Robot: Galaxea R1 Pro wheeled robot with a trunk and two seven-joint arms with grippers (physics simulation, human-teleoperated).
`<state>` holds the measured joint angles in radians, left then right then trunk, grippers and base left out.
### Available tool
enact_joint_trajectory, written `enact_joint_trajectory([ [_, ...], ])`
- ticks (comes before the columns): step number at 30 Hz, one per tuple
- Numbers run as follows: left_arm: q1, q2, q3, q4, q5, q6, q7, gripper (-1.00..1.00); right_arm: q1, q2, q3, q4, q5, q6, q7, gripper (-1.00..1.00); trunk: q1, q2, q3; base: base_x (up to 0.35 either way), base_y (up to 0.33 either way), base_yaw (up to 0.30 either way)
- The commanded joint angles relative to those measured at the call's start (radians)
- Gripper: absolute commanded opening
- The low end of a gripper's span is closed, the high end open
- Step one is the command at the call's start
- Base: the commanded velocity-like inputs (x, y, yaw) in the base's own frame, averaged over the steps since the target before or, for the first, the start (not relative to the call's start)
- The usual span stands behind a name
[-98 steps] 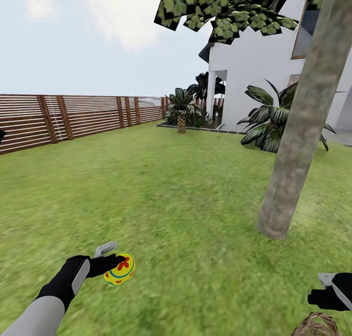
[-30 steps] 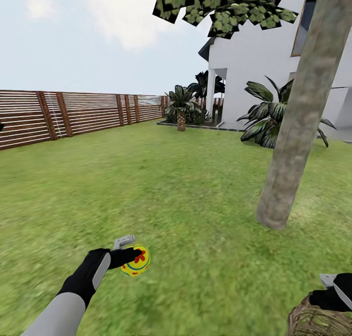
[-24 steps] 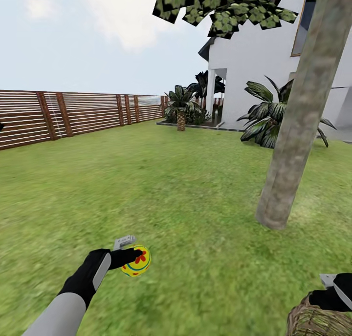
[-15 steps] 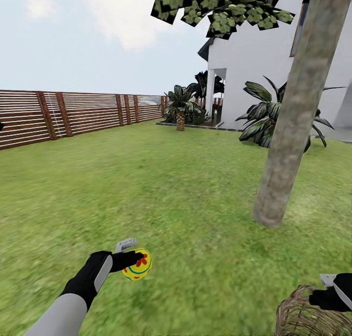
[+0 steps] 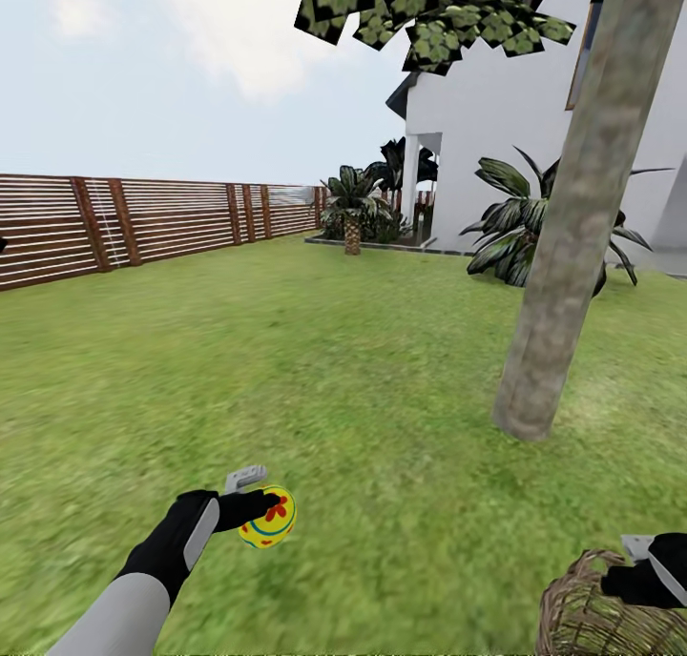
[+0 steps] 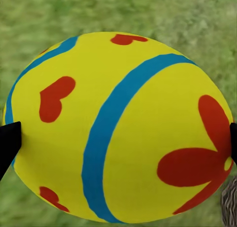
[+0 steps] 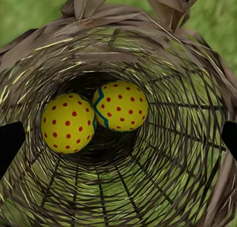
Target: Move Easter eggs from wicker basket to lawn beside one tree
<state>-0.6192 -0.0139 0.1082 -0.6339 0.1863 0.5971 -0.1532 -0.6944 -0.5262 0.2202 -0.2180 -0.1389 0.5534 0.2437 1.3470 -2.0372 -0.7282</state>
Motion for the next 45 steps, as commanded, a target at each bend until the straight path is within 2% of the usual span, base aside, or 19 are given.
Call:
enact_joint_trajectory([
  [1,-0.001,-0.001,0.007,-0.001,0.001,0.007,-0.003,-1.00,-0.001,0.000,0.008,-0.001,-0.010,0.005,0.000,1.00,0.004,-0.008,-0.004,0.000,0.000,0.000],
  [45,-0.001,-0.001,0.005,-0.011,-0.001,0.006,-0.003,-1.00,-0.001,0.014,0.010,-0.003,-0.011,-0.003,0.000,1.00,0.172,-0.316,-0.142,0.000,0.000,0.000],
])
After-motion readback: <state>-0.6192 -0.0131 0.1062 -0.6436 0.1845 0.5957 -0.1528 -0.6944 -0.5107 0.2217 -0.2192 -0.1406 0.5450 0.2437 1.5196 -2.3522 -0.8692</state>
